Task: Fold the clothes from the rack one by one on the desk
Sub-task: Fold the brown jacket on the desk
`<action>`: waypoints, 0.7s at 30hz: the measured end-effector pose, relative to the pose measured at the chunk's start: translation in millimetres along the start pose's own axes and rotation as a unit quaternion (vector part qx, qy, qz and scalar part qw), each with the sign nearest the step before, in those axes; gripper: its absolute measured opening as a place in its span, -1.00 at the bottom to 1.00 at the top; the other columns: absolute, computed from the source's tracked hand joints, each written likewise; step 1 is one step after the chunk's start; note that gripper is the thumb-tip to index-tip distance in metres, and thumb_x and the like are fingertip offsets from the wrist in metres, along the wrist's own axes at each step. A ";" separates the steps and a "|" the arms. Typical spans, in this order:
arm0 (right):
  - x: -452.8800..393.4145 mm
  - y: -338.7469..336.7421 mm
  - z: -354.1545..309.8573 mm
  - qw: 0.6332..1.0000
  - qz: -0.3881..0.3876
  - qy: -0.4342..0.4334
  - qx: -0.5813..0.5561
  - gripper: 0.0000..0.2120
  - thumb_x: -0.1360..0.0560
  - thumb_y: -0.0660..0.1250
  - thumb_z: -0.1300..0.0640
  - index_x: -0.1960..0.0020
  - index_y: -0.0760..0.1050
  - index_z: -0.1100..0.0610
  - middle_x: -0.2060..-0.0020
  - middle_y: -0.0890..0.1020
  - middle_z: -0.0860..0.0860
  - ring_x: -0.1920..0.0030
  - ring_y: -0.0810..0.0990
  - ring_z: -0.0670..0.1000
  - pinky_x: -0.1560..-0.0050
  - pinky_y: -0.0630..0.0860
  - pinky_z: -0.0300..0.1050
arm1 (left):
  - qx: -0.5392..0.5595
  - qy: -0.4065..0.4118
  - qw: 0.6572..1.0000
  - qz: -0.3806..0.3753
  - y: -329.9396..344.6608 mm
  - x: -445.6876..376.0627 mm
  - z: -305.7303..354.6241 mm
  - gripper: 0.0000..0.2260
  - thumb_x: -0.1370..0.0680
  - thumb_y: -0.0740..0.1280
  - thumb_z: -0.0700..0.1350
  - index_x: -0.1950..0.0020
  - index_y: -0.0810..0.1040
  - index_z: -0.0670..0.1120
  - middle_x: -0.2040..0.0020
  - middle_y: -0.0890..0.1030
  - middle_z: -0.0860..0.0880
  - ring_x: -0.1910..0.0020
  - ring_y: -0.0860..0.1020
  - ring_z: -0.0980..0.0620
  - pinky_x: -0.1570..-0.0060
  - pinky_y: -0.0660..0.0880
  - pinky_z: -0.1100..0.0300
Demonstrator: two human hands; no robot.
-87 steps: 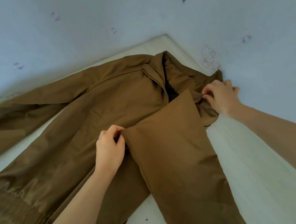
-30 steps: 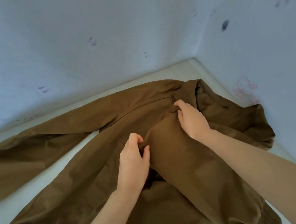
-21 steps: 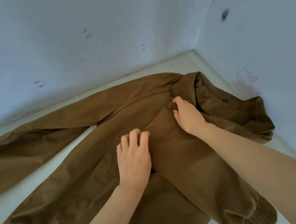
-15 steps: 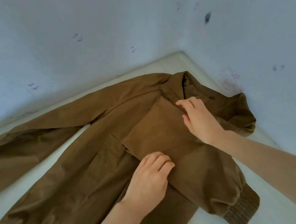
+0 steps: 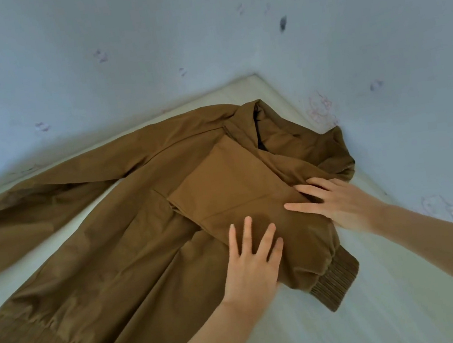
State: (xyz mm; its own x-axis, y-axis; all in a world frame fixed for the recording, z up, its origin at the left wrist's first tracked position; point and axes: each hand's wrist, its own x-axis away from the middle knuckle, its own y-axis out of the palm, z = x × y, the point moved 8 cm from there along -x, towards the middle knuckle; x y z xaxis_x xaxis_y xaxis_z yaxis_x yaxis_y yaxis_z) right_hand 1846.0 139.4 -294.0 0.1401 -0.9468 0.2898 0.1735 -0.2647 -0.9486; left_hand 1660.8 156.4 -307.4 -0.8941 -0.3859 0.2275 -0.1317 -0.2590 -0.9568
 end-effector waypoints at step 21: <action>-83.9 -28.8 26.5 0.820 0.086 0.343 -0.449 -0.80 -0.57 0.25 -0.09 0.04 0.43 0.04 0.22 0.54 -0.07 0.20 0.54 -0.10 0.19 0.41 -0.27 | 0.597 -0.376 0.702 0.096 -20.7 7.7 -91.3 -0.88 -0.61 0.25 0.02 0.10 0.48 0.04 0.06 0.58 0.00 0.08 0.58 0.04 -0.08 0.58 0.11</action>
State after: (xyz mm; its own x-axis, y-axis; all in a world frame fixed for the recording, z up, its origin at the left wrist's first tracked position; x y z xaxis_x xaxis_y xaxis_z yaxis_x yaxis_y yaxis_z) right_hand 1855.1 231.2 -287.6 -0.5485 -0.7824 0.2951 -0.6230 0.1470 -0.7683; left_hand 1617.5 239.7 -302.3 -0.3088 -0.7575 0.5751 0.8148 -0.5227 -0.2510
